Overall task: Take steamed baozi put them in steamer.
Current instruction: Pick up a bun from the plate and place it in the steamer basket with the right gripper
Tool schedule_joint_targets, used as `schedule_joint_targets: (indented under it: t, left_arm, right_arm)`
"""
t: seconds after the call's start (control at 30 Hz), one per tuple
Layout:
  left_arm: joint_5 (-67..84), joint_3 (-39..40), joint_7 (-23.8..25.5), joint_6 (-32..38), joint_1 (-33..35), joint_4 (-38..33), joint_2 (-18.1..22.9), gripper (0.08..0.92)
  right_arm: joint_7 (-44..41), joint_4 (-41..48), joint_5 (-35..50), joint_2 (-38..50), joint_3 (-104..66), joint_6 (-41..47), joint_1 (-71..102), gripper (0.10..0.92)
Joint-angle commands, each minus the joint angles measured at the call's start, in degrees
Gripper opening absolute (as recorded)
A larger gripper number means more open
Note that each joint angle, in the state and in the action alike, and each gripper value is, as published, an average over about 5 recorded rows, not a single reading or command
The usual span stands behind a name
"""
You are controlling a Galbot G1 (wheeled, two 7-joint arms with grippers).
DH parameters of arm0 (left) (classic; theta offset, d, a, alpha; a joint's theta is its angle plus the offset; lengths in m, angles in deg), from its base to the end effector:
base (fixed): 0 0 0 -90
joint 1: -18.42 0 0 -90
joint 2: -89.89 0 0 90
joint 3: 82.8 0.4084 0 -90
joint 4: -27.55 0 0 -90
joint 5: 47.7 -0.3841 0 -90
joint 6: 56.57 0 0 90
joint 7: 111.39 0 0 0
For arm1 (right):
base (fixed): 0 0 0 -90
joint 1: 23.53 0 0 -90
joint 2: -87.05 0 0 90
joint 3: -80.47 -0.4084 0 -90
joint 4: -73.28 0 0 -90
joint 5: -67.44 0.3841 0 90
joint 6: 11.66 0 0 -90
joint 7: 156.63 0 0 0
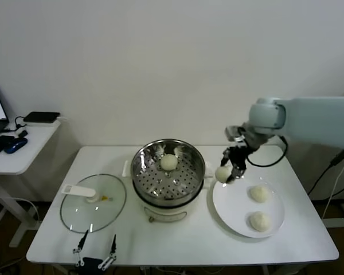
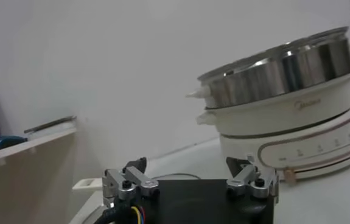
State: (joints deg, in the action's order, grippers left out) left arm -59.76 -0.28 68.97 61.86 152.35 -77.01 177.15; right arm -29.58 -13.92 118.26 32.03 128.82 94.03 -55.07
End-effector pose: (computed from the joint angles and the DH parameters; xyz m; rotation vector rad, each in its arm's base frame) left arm 0.0510 0.0632 -0.4784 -0.0712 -3.0777 -0.4786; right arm 0.5728 -0.0360 0.0152 1.4555 -1.3575 1.3099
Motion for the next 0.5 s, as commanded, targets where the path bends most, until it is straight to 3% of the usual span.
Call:
schedule_joint_targets:
  t: [0.03, 0.5]
  left_arm:
    - [-0.6, 0.1, 0.0, 0.2, 0.4, -1.0, -0.2, 0.823]
    - [-0.7, -0.3, 0.3, 0.2, -0.2, -0.8, -0.2, 0.823]
  right_arm:
    - [-1.4, 2.7, 8.0, -11.6, -3.1, 0.6, -6.1, 0.619]
    - [2.2, 18.2, 5.0, -29.4, -10.5, 3.6, 10.3, 0.619]
